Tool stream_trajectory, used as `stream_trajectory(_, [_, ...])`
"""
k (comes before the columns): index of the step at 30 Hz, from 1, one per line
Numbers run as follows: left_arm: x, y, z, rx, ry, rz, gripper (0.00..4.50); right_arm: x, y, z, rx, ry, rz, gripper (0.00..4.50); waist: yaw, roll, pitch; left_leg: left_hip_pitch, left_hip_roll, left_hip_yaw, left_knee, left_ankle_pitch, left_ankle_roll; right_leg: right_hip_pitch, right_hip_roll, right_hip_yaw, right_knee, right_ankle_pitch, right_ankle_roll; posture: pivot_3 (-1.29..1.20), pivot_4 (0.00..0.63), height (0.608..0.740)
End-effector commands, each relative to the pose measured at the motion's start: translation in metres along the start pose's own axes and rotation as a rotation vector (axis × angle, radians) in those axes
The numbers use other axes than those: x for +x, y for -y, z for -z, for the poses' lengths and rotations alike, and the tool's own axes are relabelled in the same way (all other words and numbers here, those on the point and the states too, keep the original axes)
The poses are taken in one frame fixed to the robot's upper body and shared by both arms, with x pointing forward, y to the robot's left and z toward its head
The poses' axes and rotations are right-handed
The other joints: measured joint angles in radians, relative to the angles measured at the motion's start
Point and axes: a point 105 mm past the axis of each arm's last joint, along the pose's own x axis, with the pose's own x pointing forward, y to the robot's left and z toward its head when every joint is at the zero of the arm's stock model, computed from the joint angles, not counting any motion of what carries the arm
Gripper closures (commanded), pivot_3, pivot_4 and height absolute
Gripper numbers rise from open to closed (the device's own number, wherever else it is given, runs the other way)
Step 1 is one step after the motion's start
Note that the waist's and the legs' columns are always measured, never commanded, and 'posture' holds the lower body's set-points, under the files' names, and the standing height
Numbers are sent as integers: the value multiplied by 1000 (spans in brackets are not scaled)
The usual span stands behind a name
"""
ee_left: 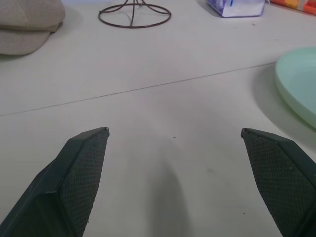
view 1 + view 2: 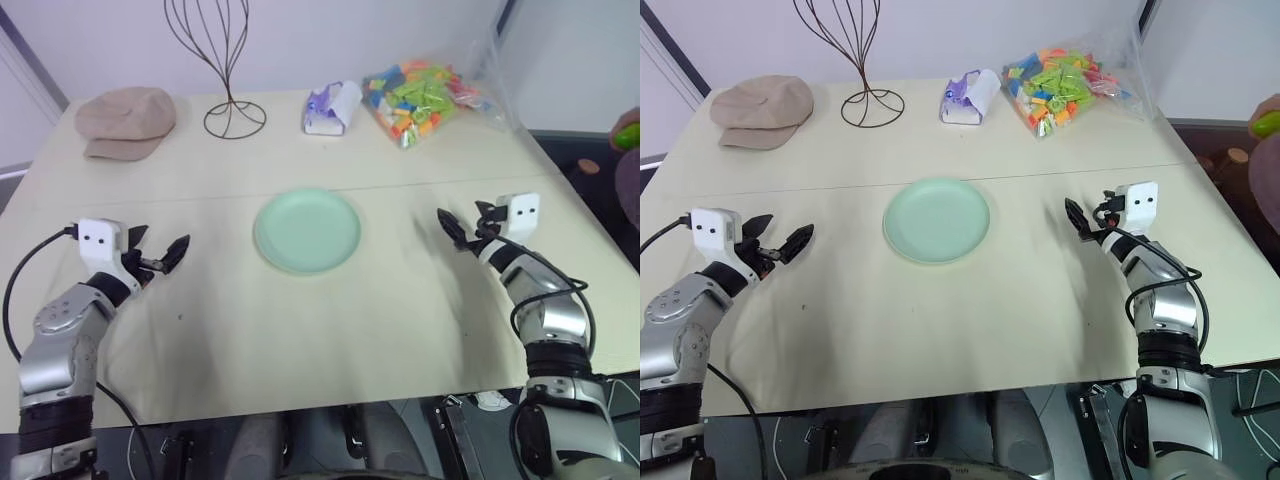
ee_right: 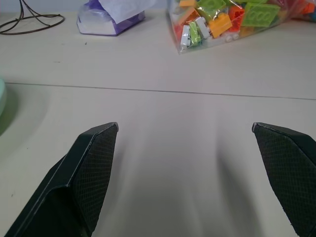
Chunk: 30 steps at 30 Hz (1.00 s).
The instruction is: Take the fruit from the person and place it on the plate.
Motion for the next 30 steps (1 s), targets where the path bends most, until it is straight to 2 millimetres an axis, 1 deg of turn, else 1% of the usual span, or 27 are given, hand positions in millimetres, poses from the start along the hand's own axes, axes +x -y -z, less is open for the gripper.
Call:
stream_trajectory(1, [-2, -2, -15, 17, 48, 12, 0, 0, 0, -17, -33, 50, -2, 51, 0, 0, 0, 0, 0, 0, 0, 0, 0, 0, 0, 0, 0, 0, 0, 0, 150, 740])
stream_trajectory(5, [-2, -5, -21, 10, 81, -17, 0, 0, 0, -17, -32, 50, -6, 51, 0, 0, 0, 0, 0, 0, 0, 0, 0, 0, 0, 0, 0, 0, 0, 0, 150, 740])
stream_trajectory(14, [-6, -8, -17, 14, 62, -19, 0, 0, -1, -16, -31, 44, -7, 51, 0, 0, 0, 0, 0, 0, 0, 0, 0, 0, 0, 0, 0, 0, 0, 0, 150, 740])
stream_trajectory(30, [-6, -7, -15, 21, 53, -19, 0, 0, -1, -15, -32, 39, -12, 51, 0, 0, 0, 0, 0, 0, 0, 0, 0, 0, 0, 0, 0, 0, 0, 0, 150, 740])
